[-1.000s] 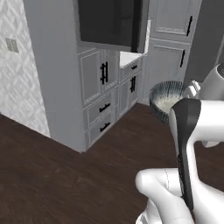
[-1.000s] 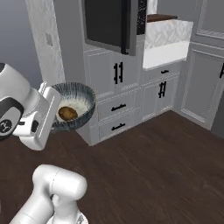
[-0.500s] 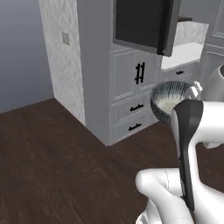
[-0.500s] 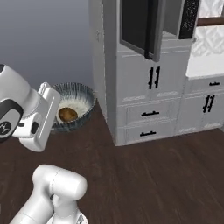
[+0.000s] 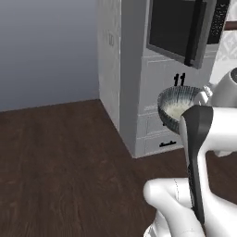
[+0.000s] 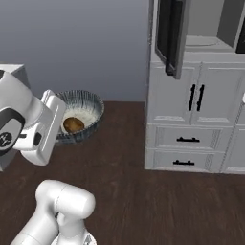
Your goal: Pick the mushroom from the sink and place it in the bowl. Then pick the bowl and place it in the microwave. Then close the microwave door and press the start button.
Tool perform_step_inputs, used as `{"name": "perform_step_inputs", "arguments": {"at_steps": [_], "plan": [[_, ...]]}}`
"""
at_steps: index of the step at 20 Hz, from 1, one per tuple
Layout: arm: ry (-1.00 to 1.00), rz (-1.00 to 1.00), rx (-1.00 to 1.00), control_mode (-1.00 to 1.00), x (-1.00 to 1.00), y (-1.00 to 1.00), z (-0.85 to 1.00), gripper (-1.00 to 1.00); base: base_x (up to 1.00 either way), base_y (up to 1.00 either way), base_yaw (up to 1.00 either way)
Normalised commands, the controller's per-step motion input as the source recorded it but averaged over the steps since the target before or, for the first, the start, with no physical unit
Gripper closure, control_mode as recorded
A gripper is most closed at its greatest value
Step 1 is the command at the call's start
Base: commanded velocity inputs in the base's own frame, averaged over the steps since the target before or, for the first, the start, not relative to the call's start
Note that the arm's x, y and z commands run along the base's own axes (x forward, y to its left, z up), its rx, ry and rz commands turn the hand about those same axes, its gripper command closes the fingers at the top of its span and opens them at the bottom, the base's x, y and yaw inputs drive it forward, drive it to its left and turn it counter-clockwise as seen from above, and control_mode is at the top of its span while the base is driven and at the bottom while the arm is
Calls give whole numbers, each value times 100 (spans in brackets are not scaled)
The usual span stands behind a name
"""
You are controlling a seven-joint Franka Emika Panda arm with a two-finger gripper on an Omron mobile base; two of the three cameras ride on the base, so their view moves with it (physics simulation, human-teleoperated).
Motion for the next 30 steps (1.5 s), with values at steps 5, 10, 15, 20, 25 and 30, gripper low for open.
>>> {"name": "perform_step_inputs", "arguments": {"at_steps": [5,10,15,20,25,30], "plan": [[0,0,0,100,0,0,0,100,-10,-100,47],[0,0,0,100,0,0,0,100,-28,-100,40],[0,0,0,100,0,0,0,100,-46,-100,35],[0,0,0,100,0,0,0,100,-39,-100,31],[0,0,0,100,0,0,0,100,-2,-100,28],[0,0,0,100,0,0,0,100,66,-81,23]]}}
